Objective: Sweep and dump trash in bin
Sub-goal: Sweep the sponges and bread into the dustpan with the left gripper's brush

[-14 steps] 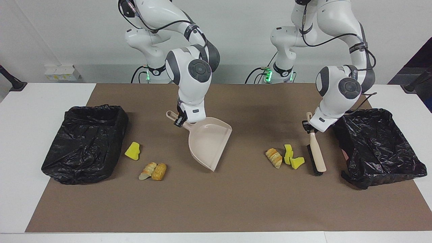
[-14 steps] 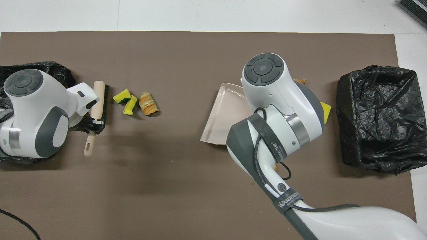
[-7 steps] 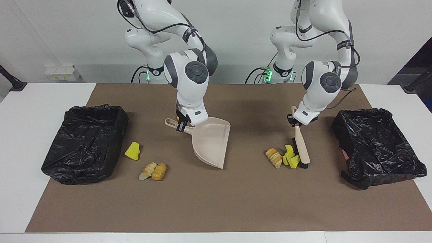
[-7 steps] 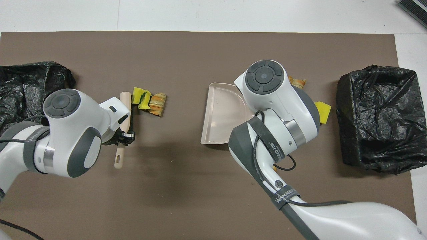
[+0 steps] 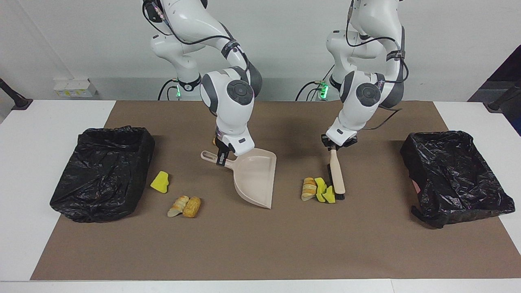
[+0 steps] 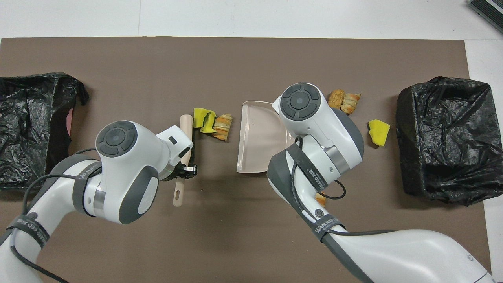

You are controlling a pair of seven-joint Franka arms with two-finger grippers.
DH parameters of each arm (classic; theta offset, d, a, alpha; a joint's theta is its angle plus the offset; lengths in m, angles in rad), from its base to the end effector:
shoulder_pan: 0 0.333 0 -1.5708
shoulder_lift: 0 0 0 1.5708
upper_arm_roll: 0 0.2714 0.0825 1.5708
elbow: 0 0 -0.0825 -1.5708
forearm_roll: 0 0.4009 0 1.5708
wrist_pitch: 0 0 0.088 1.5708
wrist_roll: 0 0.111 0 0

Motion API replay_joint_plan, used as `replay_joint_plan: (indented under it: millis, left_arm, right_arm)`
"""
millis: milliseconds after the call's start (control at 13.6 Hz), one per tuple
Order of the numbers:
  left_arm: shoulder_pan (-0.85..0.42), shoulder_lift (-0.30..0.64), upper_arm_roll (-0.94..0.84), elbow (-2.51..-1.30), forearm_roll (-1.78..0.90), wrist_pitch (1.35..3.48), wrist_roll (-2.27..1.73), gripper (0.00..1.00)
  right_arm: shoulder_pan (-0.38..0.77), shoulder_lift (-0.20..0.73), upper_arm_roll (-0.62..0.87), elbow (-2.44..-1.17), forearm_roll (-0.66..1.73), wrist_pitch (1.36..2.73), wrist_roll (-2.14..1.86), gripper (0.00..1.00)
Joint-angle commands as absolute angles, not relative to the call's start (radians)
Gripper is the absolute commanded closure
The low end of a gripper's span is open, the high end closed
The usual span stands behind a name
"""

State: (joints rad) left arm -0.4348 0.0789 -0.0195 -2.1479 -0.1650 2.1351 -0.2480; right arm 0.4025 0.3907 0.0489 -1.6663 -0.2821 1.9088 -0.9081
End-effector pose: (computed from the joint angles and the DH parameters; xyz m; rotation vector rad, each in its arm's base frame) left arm 0.4904 -0.2480 0.2998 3.0333 -0.1693 -0.2024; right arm 0.5901 0.2604 0.3179 2.1705 1.9639 -0.2895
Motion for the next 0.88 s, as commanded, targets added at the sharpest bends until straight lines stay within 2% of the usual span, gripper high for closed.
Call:
replay_joint_plan:
  millis: [0,368,662,809]
  left_arm:
    - [-0.503,0.06,-0.005,-2.171,-0.208,2.171,-0.264,1.0]
    - [-0.635,0.06,-0.008,-2.157,-0.29,2.244,-0.27,1.0]
    - [-0.626,0.049,-0.008,-2.12,-0.29,2.22,-0.31,1.0]
    - [-0.62,0.038,0.003,-2.061,-0.282,2.11,-0.325,1.0]
  right_arm:
    - [0.403,0.387,0.058,-1.703,-0.299,1.968,-0.943,1.0]
    - [0.405,0.396,0.058,-1.706,-0.293,2.008,-0.933,1.0]
    - [0.405,0.396,0.058,-1.707,-0.293,2.002,-0.94,1.0]
    - [0.405,0.396,0.058,-1.701,-0.293,1.999,-0.942,1.0]
